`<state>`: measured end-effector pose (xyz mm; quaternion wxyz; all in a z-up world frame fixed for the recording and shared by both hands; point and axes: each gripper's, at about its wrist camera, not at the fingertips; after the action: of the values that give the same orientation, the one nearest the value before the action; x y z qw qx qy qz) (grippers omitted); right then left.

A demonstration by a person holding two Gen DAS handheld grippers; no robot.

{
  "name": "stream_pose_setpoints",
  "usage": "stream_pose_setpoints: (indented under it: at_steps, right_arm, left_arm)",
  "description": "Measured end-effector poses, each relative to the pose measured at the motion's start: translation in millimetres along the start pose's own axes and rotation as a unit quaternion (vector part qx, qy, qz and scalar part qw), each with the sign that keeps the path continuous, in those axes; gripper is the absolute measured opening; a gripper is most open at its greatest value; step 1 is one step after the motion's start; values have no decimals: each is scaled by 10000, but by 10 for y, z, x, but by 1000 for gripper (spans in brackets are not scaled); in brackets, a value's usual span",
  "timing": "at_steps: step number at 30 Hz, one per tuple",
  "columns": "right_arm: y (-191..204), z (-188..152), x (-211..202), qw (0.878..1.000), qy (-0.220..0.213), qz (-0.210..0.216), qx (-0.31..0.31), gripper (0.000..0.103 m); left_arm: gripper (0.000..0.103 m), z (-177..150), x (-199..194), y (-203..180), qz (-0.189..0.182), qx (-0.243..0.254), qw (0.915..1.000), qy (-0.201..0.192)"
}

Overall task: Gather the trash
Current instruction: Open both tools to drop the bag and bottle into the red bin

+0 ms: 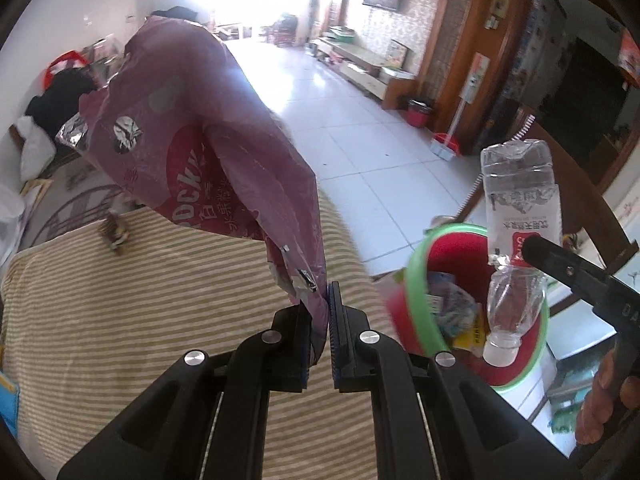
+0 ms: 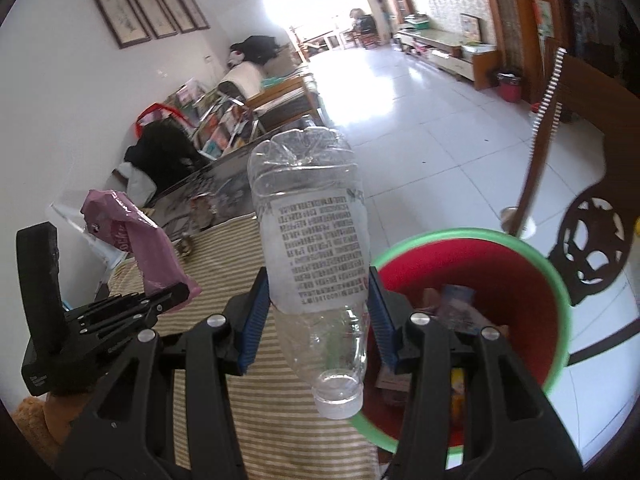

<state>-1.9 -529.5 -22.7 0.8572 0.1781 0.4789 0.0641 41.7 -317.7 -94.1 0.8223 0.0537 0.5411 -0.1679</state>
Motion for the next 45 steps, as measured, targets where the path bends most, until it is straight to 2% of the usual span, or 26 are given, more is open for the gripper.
stream_pose_setpoints:
  at_steps: [11, 21, 30, 45]
  right_arm:
    - [-691, -184, -181, 9969, -94, -339, 699, 46]
    - [-1128, -262, -283, 9921, -134, -497, 1148, 46]
    - [-1217, -208, -301, 9903, -209, -551, 1259, 46]
    - [-1091, -186, -260, 9908, -181, -591, 1204, 46]
  left_arm:
    - [5, 54, 293, -701, -606, 657, 9952, 392]
    - [5, 166, 572, -1247, -905, 1175, 9858, 788]
    - [5, 256, 679, -1359, -1022, 1360, 9807, 961]
    - [6, 249, 623, -1258, -1234, 1461, 9760, 1037]
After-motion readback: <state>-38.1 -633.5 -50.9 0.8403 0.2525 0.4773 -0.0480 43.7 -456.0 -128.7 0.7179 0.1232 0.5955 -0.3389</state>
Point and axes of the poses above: each gripper's, at about its wrist camera, not at the fingertips, and x roughly the way its jaws point, y to its left, z to its top, and after that the axes turned 12 degrees about y, right-handed
